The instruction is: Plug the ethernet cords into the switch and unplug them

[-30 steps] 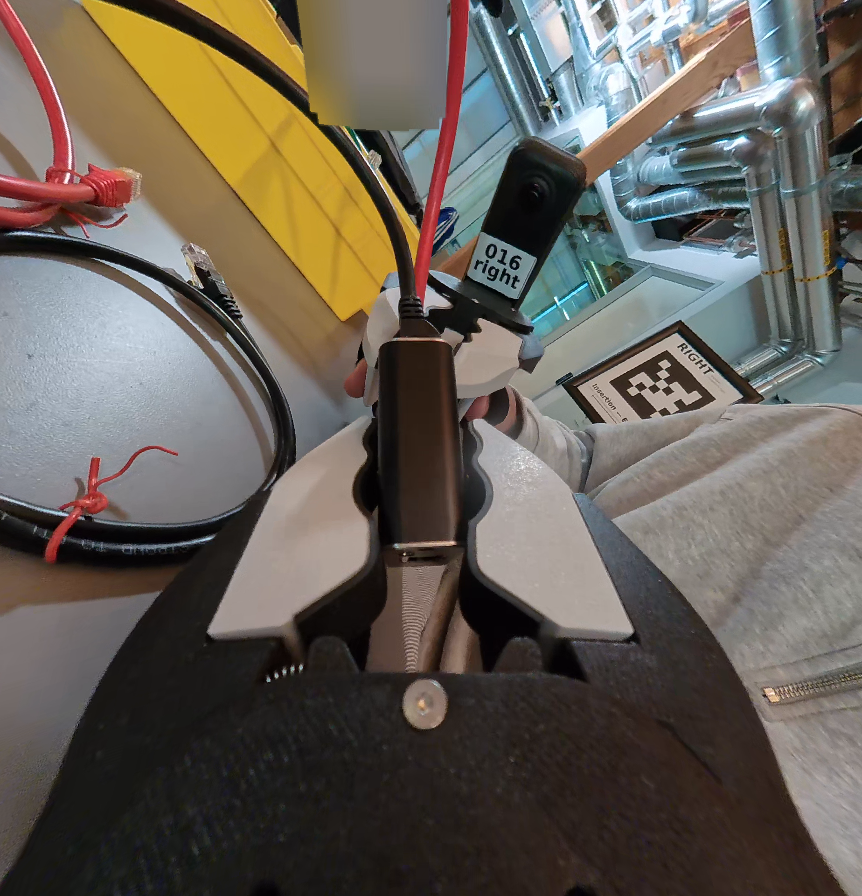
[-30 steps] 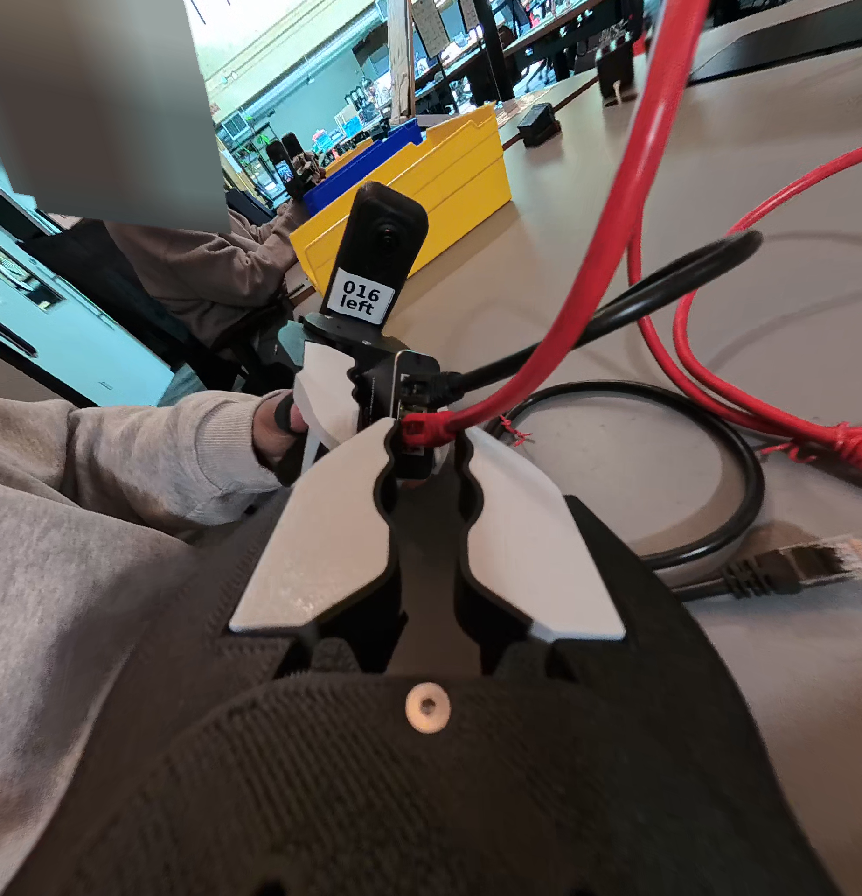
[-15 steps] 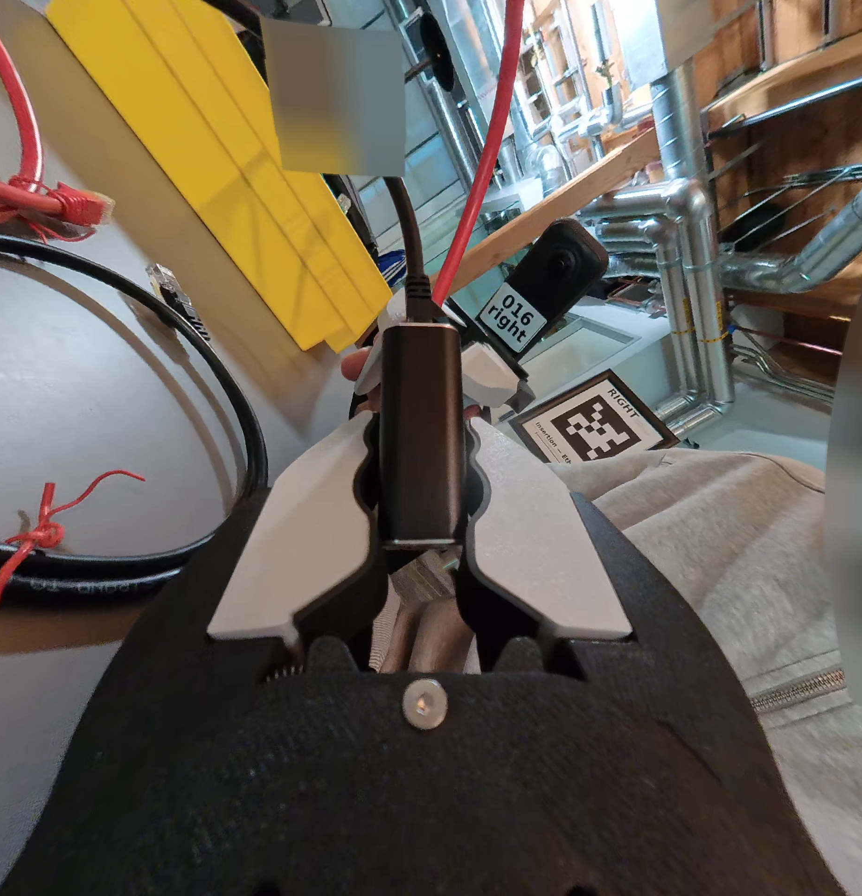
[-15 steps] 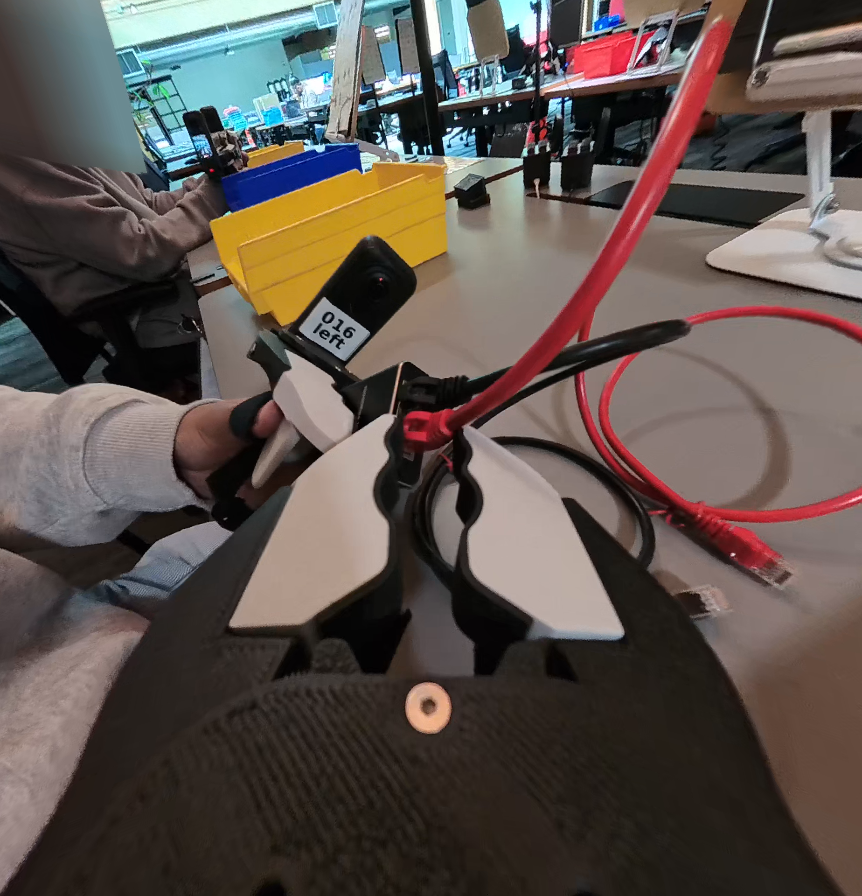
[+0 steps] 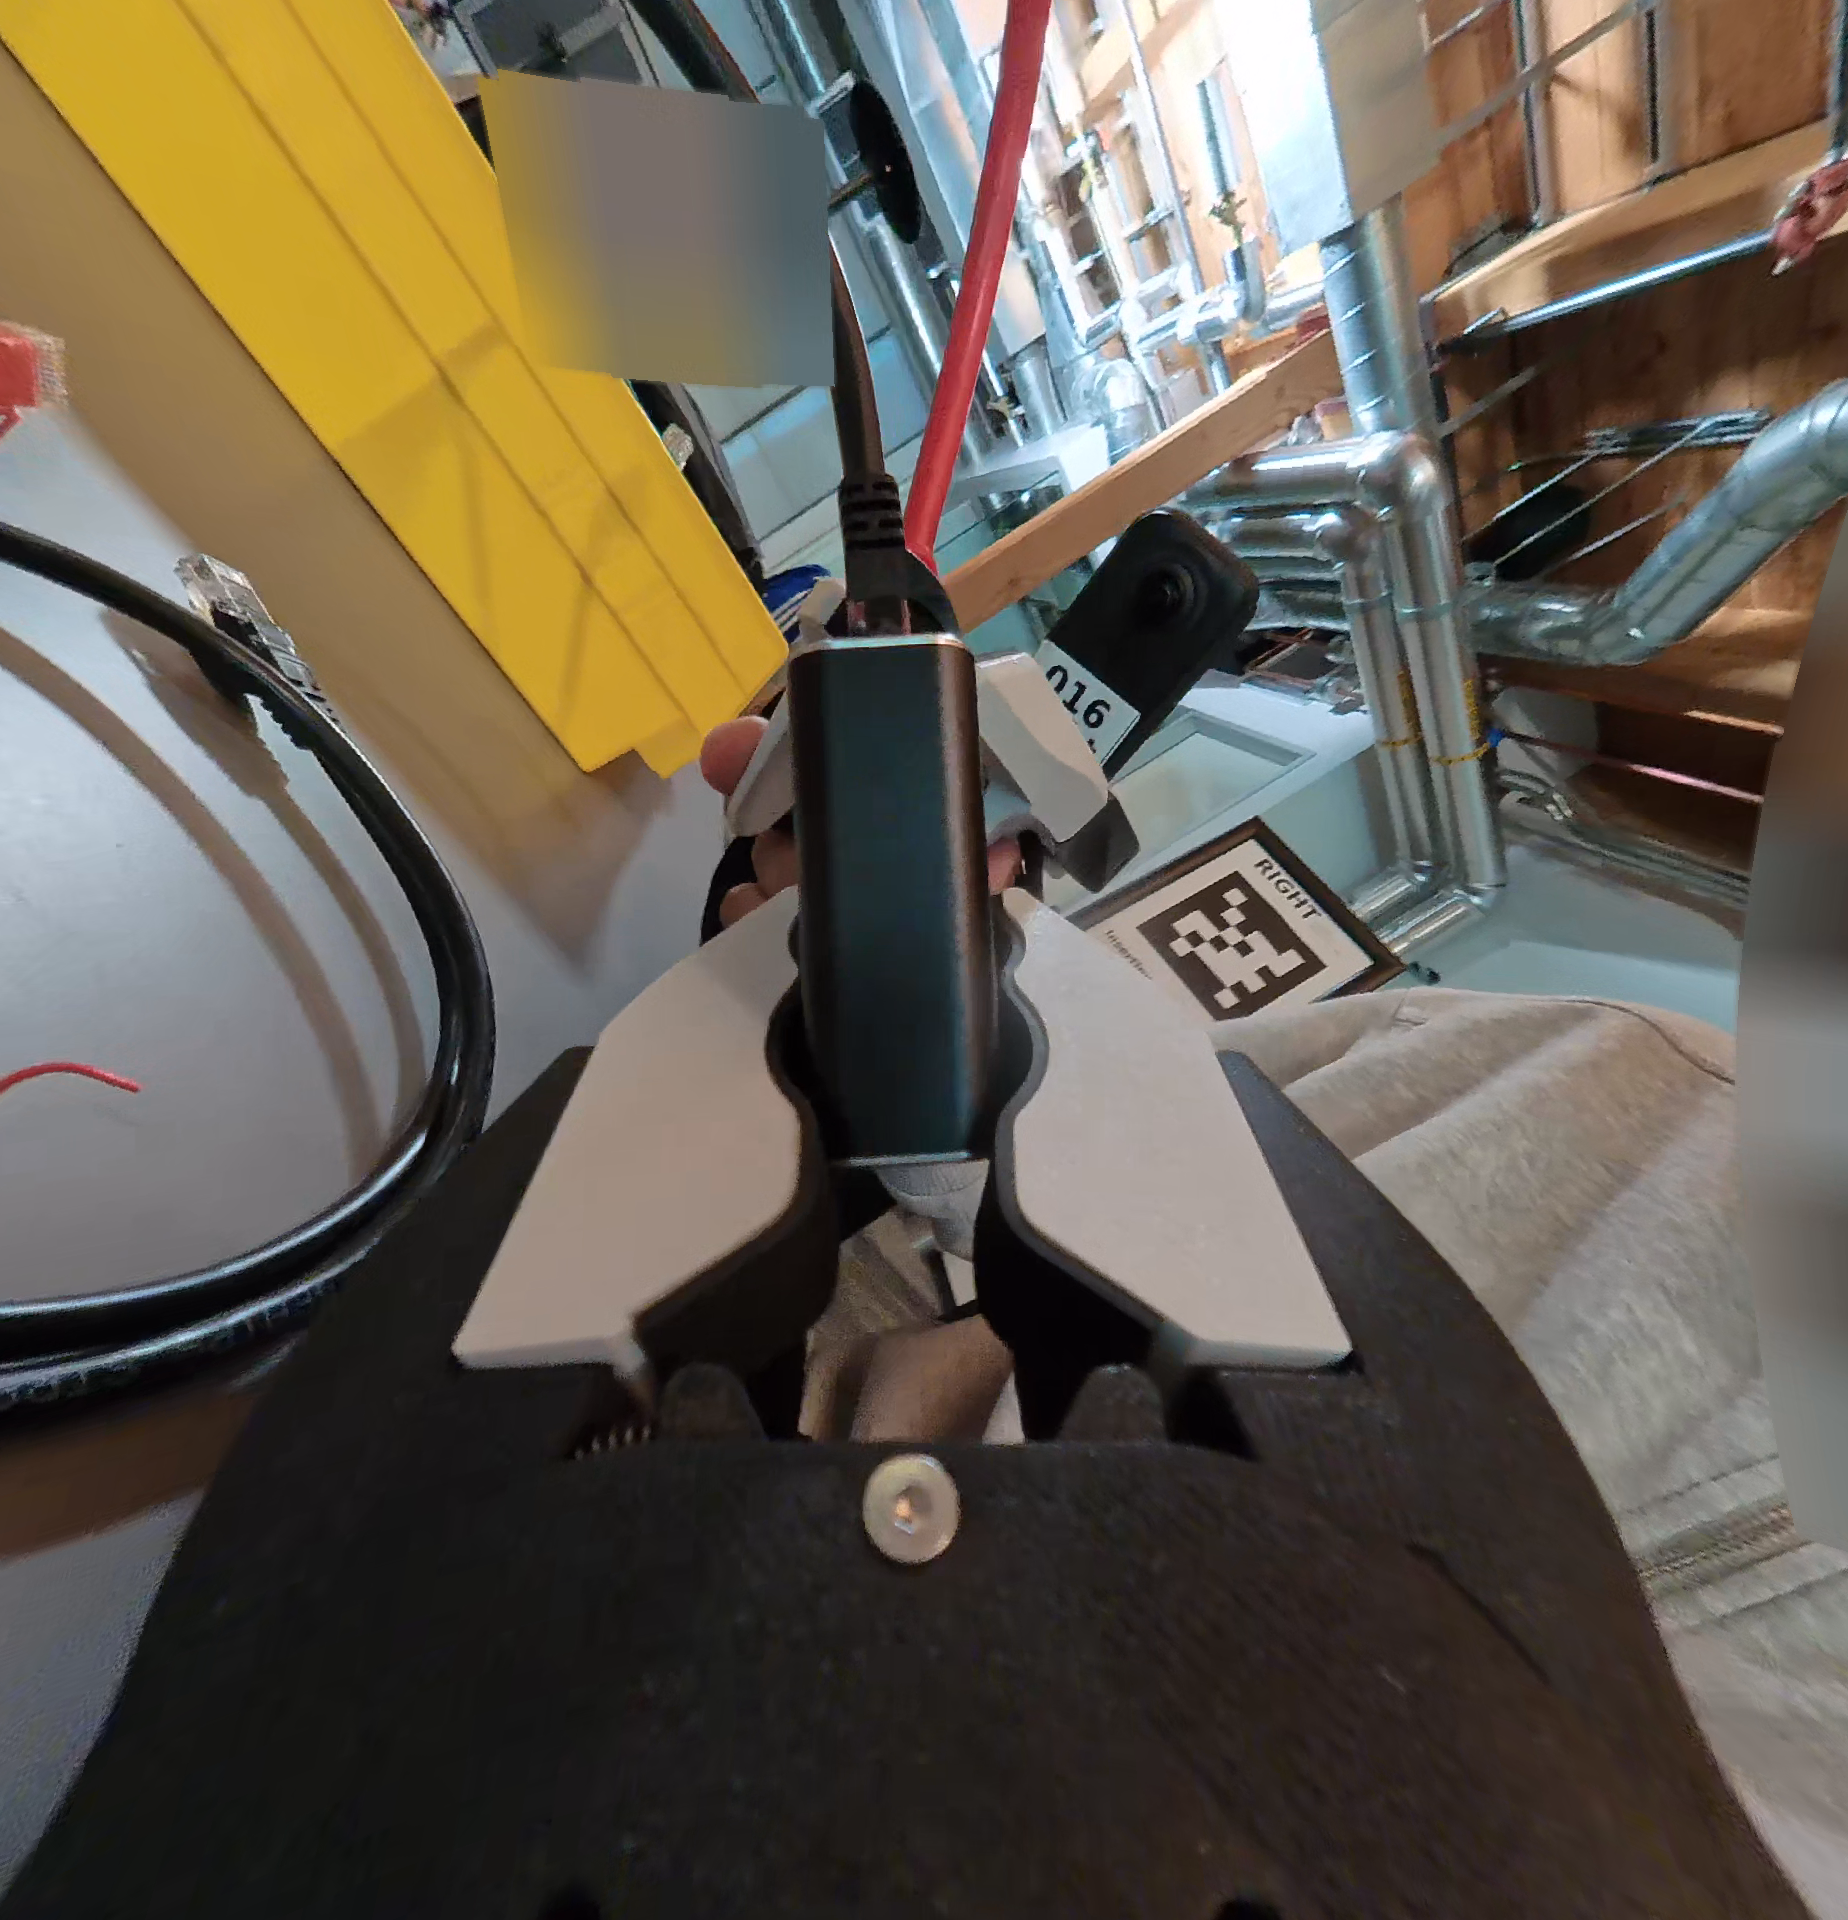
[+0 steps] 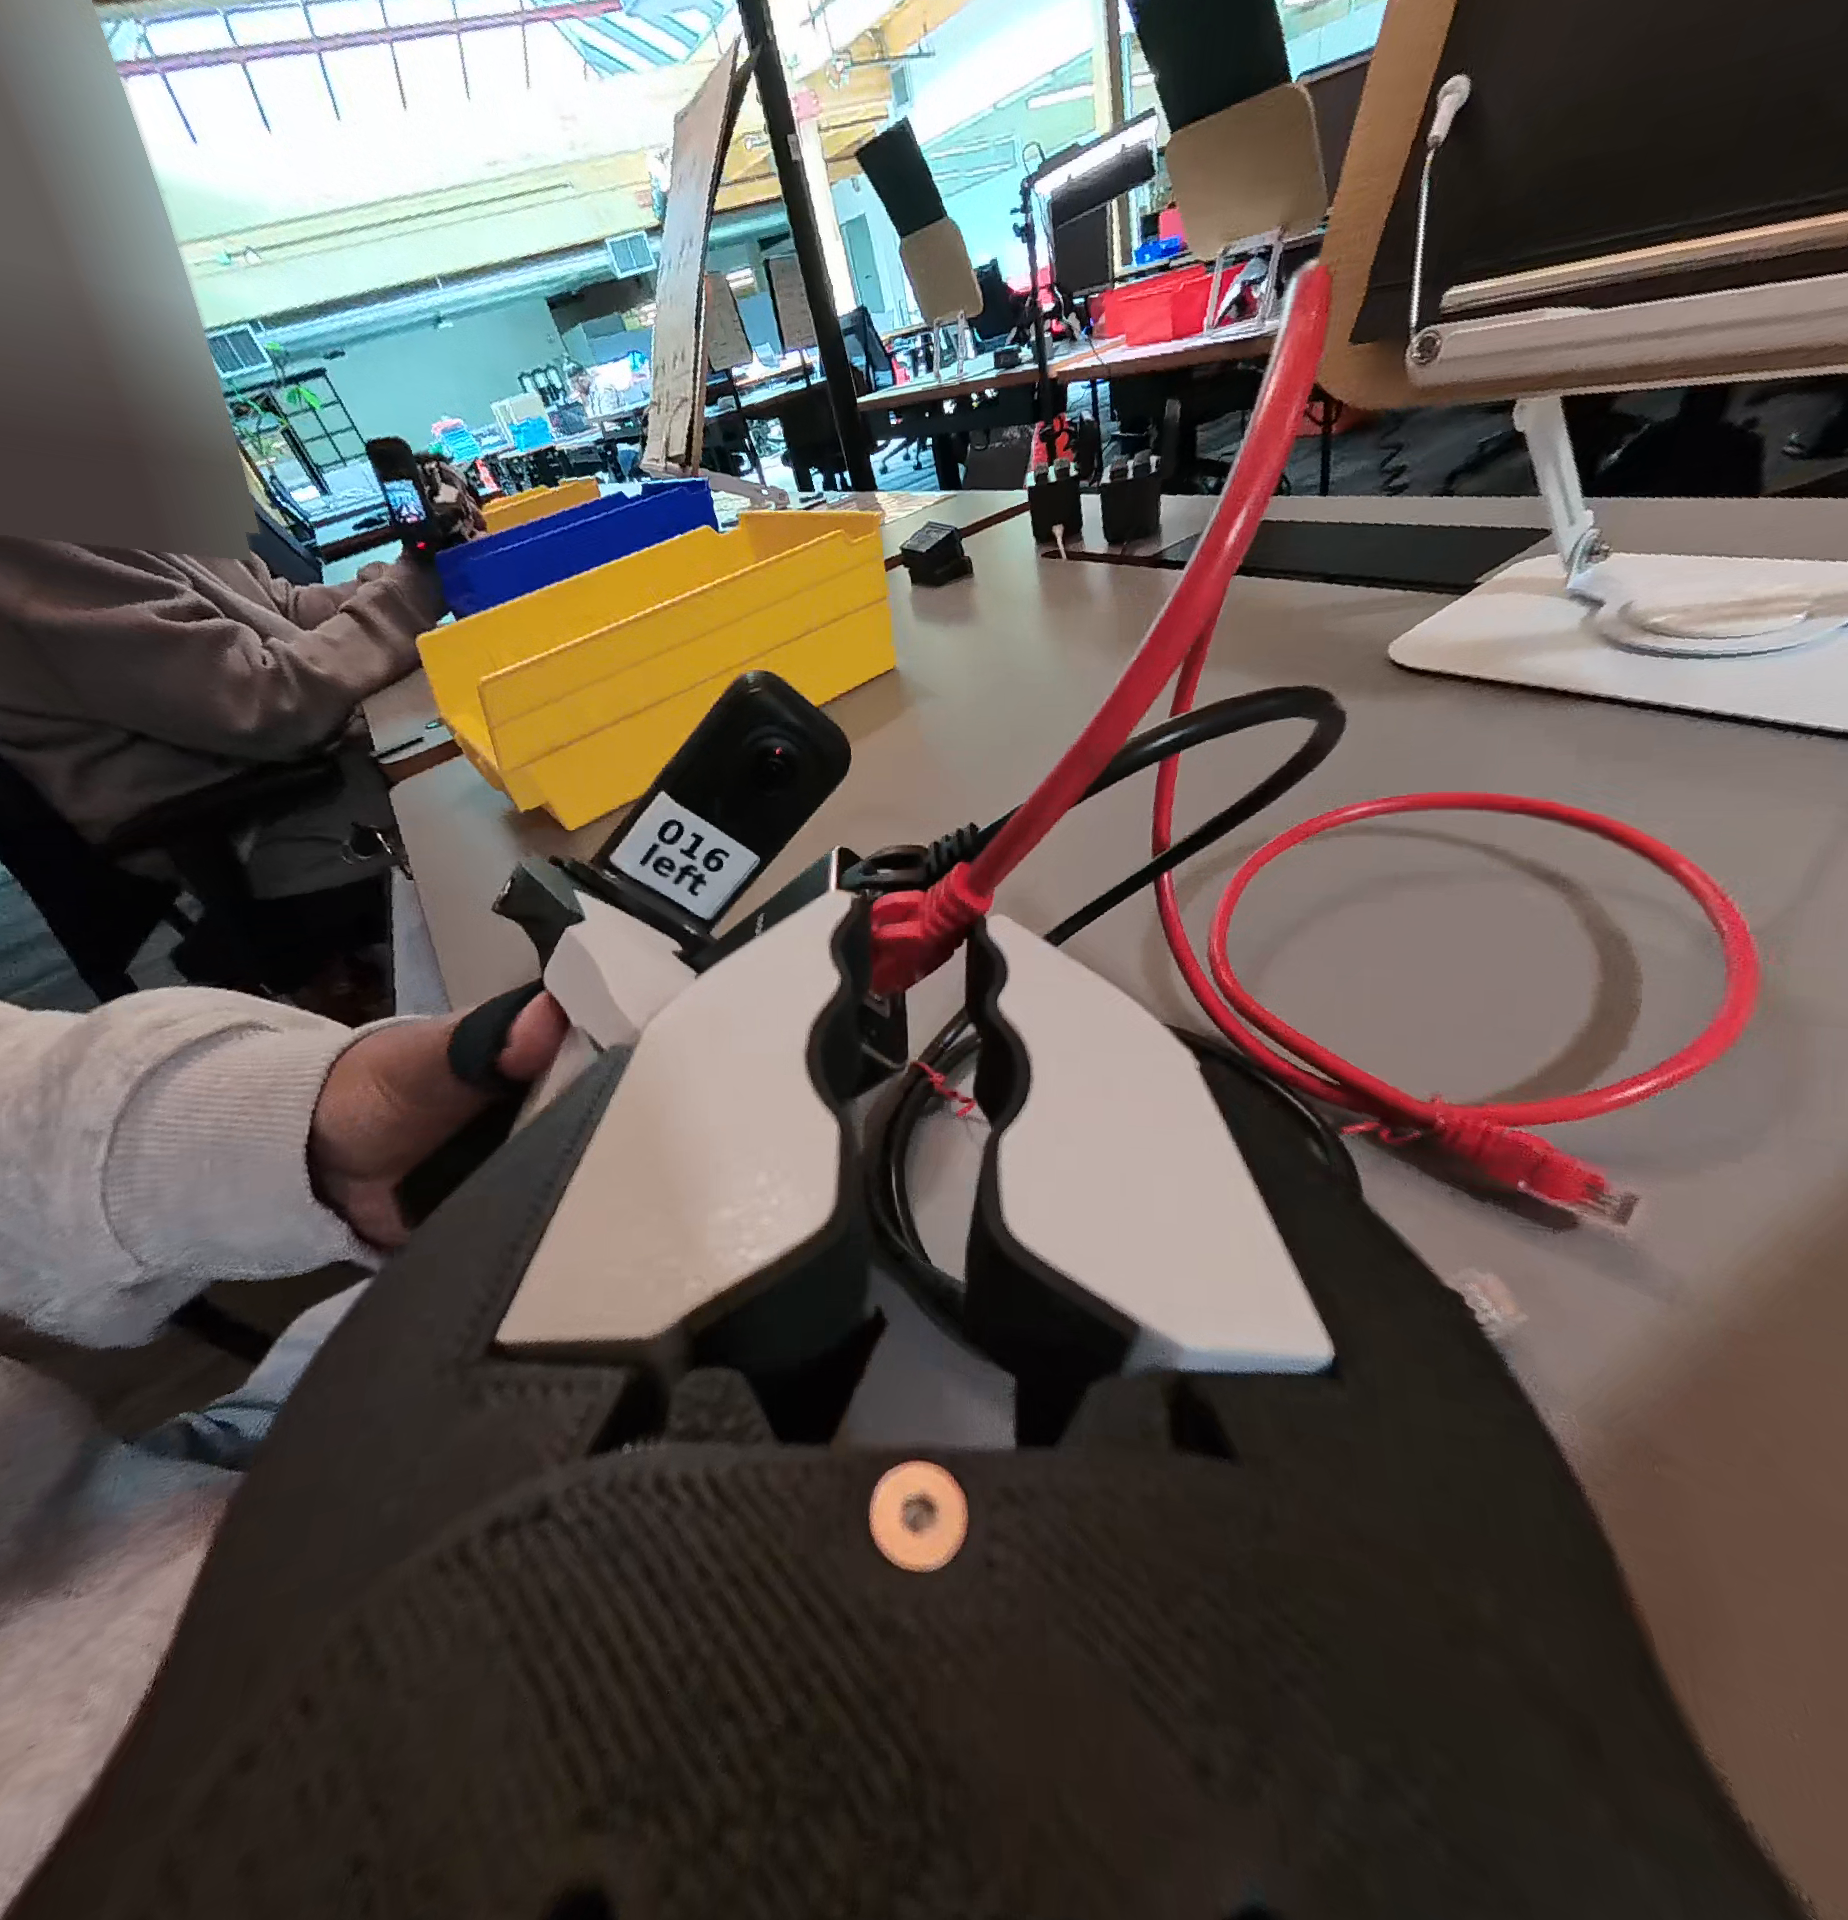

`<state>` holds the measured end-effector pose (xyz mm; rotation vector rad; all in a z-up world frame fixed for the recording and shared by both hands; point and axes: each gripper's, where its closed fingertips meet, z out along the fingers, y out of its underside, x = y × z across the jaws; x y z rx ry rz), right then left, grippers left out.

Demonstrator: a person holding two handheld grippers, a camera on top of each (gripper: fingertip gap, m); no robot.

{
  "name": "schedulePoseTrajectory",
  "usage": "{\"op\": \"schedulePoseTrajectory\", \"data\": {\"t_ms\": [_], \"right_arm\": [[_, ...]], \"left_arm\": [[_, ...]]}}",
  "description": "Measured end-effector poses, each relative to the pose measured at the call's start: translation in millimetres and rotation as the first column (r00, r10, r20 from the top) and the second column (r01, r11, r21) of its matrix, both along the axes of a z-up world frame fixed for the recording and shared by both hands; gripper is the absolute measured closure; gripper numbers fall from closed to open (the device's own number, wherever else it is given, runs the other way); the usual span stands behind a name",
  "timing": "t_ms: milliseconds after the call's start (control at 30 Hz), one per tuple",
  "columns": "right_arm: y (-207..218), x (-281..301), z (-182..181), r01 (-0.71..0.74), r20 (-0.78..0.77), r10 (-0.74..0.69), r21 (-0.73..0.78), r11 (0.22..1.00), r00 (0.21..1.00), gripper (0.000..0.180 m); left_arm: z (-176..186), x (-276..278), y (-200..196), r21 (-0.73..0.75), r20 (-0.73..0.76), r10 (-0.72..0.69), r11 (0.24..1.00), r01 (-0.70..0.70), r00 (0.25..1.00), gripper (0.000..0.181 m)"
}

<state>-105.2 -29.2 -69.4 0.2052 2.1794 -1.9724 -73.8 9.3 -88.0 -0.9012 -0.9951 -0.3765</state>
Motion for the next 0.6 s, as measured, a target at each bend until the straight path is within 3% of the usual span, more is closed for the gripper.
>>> {"op": "schedulePoseTrajectory", "data": {"t_ms": [133,267,433,467,500,600], "right_arm": [[1,0,2,-0.001,0.006,0.001,0.0,1.0,1.0,0.162],[-1,-3,3,0.034,-0.142,-0.028,0.041,0.999,0.989,0.162],[4,-6,10,-0.009,0.157,0.018,-0.063,0.998,0.987,0.165],[5,-7,9,-0.021,0.201,0.036,-0.078,0.997,0.979,0.177],[5,-6,7,-0.031,0.207,0.044,-0.065,0.997,0.977,0.175],[3,3,18,-0.036,0.032,0.038,-0.037,0.999,0.999,0.173]], "left_arm": [[2,0,1,-0.012,-0.013,0.038,0.999,-0.038,0.999,0.153],[9,-3,5,0.158,0.004,0.061,0.985,-0.061,0.998,0.152],[8,-1,10,0.034,-0.037,0.058,0.998,-0.057,0.998,0.152],[6,-1,11,0.018,-0.023,0.073,0.997,-0.072,0.997,0.153],[8,1,10,0.042,-0.023,0.072,0.997,-0.071,0.997,0.153],[18,7,8,0.08,-0.065,0.071,0.995,-0.066,0.995,0.152]]}}
